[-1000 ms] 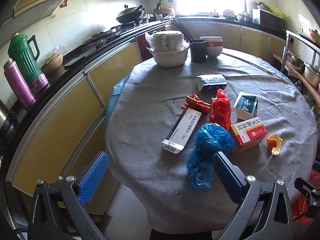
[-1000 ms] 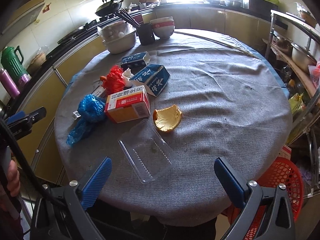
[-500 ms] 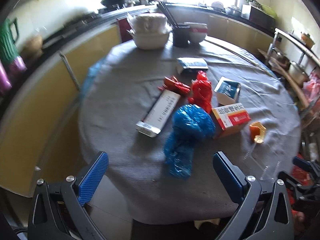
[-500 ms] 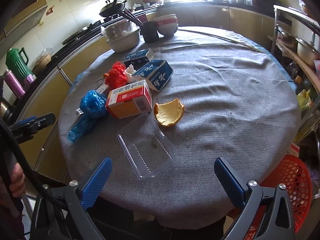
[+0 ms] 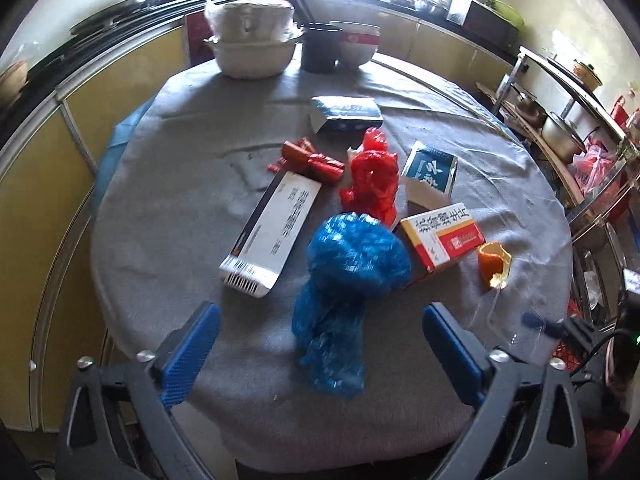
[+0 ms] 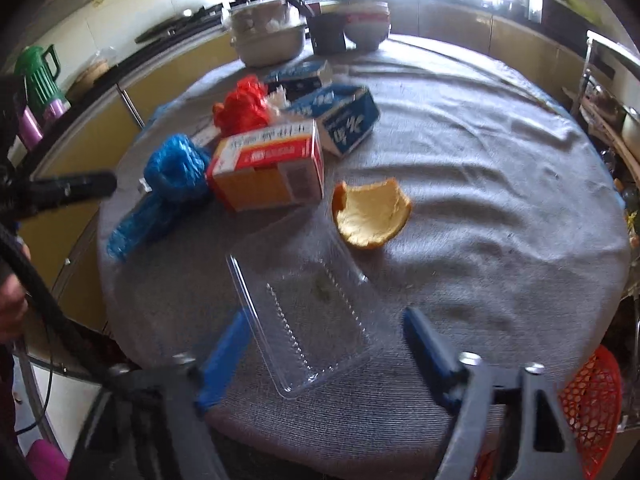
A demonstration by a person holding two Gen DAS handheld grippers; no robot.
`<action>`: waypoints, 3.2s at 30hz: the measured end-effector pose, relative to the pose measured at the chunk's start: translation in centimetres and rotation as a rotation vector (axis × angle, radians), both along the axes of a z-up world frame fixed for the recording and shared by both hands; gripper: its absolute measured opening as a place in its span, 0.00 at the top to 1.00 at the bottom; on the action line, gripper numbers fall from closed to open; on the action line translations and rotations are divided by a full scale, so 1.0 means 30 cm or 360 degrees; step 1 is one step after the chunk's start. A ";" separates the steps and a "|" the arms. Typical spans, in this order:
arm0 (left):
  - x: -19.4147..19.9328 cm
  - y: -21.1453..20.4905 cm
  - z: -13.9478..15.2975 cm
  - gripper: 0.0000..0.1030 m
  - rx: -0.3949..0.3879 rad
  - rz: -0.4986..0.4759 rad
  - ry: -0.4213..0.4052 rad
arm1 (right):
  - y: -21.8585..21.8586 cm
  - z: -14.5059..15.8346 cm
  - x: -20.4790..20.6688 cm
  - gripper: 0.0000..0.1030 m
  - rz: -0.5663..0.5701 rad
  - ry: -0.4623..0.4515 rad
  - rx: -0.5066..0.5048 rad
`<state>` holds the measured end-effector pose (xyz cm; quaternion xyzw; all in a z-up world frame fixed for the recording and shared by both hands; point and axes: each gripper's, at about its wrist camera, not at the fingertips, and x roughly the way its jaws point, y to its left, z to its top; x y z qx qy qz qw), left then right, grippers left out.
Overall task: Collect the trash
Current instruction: 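Grasp the blue plastic bag with left tool while right tool grasps the clear tray, then carry both items to the red wastebasket and open both tools to drop them, then grasp the white medicine box with left tool while right tool grasps the orange peel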
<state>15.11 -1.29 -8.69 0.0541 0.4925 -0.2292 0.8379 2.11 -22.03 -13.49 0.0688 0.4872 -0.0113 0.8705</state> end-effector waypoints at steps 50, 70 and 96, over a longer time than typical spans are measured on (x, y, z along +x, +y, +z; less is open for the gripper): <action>-0.483 -0.551 0.082 0.67 -0.0093 -0.1000 -0.0112 | -0.463 0.018 -0.596 0.43 -0.0768 -0.0407 0.0475; -0.694 -0.993 -0.043 0.51 -0.0014 -0.1423 0.0081 | -0.767 -0.112 -0.951 0.34 -0.1362 -0.0439 0.0759; -0.267 -0.208 0.047 0.39 -0.0027 -0.0403 -0.0142 | -0.477 0.072 -0.409 0.34 -0.0738 -0.0454 0.0740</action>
